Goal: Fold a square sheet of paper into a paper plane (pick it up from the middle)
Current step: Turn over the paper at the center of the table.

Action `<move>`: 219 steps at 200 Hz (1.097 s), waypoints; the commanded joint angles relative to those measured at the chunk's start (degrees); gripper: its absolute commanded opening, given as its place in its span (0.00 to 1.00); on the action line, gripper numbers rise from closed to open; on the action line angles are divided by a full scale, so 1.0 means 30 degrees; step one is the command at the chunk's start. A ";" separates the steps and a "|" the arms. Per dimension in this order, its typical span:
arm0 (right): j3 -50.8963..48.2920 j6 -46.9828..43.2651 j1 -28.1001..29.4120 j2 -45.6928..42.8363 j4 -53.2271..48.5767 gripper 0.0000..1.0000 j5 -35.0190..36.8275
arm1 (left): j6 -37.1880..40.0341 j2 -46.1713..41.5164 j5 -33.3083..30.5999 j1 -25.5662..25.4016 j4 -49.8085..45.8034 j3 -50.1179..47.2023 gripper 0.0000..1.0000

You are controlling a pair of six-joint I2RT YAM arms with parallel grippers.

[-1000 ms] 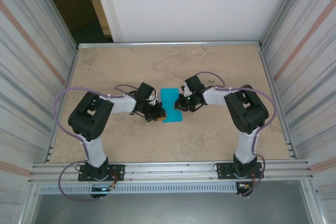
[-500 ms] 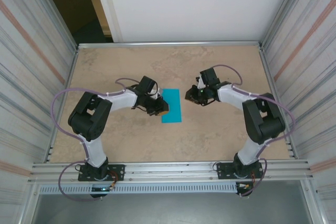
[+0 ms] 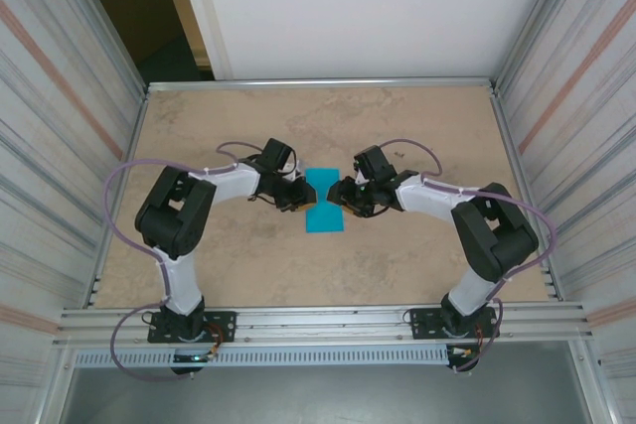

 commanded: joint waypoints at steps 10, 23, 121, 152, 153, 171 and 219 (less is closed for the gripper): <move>-0.0300 0.2246 -0.0003 0.0585 0.1087 0.47 0.0373 | 0.0078 0.0317 -0.0650 0.0193 -0.0335 -0.0157 0.20; -0.0351 0.2679 0.0011 0.0762 0.1410 0.46 0.0400 | -0.0185 0.0450 -0.0636 0.0229 -0.0223 -0.0395 0.20; 0.0023 0.3712 0.0200 0.2194 0.1749 0.36 0.0830 | -0.1048 0.0132 -0.0325 0.0403 0.1020 -0.1691 0.20; 0.0077 0.3712 0.0240 0.2458 0.1845 0.33 0.0768 | -0.1092 0.0022 -0.0171 0.0429 0.1444 -0.1929 0.20; 0.0079 0.3712 0.0243 0.2480 0.1857 0.33 0.0745 | -0.1114 0.0017 -0.0161 0.0429 0.1460 -0.1937 0.20; 0.0153 0.3712 0.0244 0.2653 0.2007 0.27 0.0604 | -0.1223 0.0071 0.0037 0.0428 0.1633 -0.2004 0.20; 0.0162 0.3661 0.0276 0.2841 0.2628 0.23 0.0280 | -0.1246 0.0044 0.0082 0.0458 0.1697 -0.2061 0.20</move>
